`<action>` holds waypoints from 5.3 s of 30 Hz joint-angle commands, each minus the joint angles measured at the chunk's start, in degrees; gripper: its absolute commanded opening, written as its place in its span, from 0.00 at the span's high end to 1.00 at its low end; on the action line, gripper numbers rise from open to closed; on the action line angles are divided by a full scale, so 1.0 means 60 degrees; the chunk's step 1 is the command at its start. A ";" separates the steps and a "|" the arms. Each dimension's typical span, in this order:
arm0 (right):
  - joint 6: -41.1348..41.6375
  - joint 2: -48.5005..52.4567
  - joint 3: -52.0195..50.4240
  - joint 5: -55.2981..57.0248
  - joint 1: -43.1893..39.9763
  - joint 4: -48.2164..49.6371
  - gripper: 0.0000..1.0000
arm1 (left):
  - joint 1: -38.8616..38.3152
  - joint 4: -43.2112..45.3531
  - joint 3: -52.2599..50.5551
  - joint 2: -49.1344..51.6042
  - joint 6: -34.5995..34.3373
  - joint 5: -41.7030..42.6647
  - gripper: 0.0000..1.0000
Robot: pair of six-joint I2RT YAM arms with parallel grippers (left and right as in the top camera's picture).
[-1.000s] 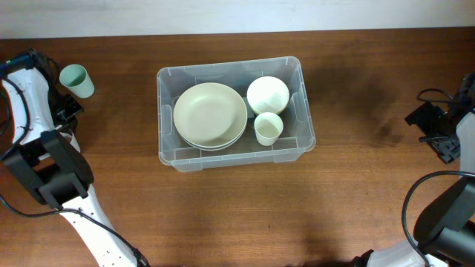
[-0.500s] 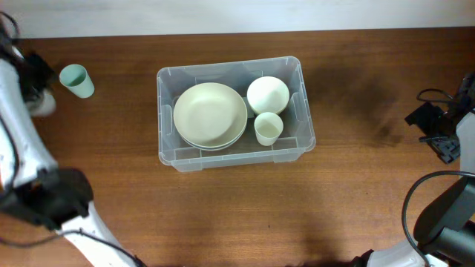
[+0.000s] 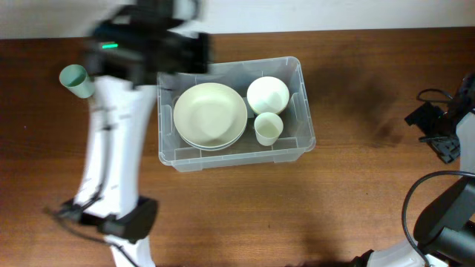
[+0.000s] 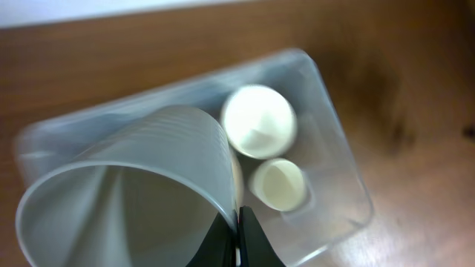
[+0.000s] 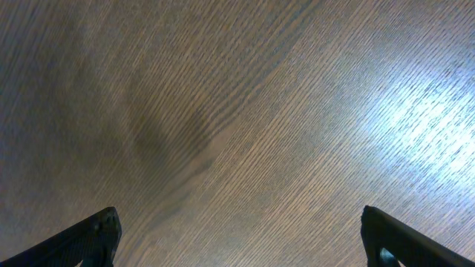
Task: Pack container
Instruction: 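Lift the grey cup and carry it over the bin, then lower the grey cup into the cream cup and release, then withdraw the left gripper to the pale green cup, then grasp the rim of the pale green cup with the left gripper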
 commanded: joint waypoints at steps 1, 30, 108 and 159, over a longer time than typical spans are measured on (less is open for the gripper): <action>0.0051 -0.0062 -0.0007 0.0044 0.0025 0.0004 0.01 | -0.1206 0.0004 -0.0091 0.0860 0.0233 -0.0237 0.99; 0.0051 -0.0062 -0.0007 0.0044 0.0025 0.0000 0.01 | -0.2830 -0.0648 -0.0106 0.3231 0.0229 -0.0517 0.99; 0.0051 -0.0062 -0.0007 0.0044 0.0025 0.0000 0.01 | 0.6462 0.3486 0.0361 0.5654 0.2940 -0.1151 0.01; 0.0051 -0.0062 -0.0007 0.0044 0.0025 0.0000 0.01 | 0.6637 0.3027 0.0357 0.6178 0.2794 -0.2601 0.88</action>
